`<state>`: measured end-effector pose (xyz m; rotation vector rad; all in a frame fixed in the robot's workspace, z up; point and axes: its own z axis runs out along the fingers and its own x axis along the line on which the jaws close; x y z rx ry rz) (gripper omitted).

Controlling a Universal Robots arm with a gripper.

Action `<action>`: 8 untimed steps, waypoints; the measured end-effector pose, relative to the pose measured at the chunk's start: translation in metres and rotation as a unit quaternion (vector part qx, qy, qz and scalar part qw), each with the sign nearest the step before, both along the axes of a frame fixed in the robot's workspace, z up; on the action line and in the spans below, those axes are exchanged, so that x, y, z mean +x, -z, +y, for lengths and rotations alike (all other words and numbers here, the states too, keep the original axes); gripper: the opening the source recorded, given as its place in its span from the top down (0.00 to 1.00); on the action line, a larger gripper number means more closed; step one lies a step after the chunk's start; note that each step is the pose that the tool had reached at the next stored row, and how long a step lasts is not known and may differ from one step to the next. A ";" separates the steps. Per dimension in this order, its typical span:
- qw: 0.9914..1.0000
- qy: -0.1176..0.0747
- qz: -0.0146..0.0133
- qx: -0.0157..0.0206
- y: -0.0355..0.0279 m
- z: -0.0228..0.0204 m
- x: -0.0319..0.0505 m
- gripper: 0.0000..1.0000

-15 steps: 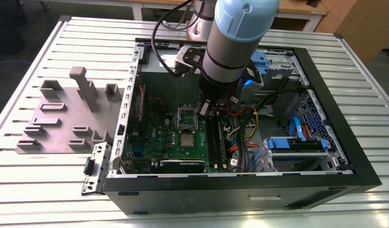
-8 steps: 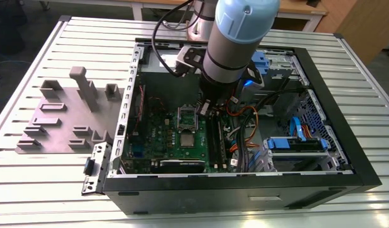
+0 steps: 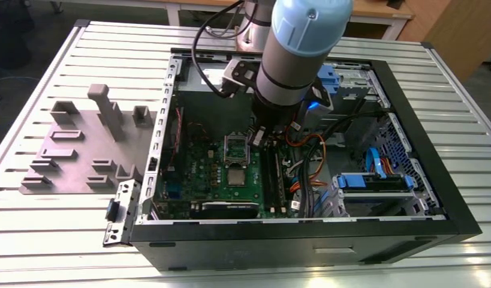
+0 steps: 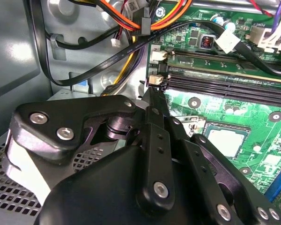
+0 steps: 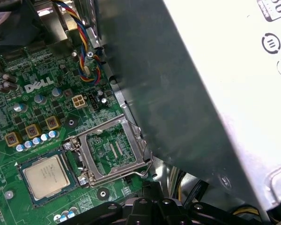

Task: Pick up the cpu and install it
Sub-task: 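Close the cpu cover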

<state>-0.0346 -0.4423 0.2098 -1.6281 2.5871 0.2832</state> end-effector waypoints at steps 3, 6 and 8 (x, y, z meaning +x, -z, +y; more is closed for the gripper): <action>1.000 0.000 0.000 0.001 0.0010 0.0001 0.0000 0.89; 1.000 0.000 0.000 0.003 0.0015 0.0003 -0.0001 0.89; 1.000 0.000 0.000 0.004 0.0018 0.0004 -0.0002 0.89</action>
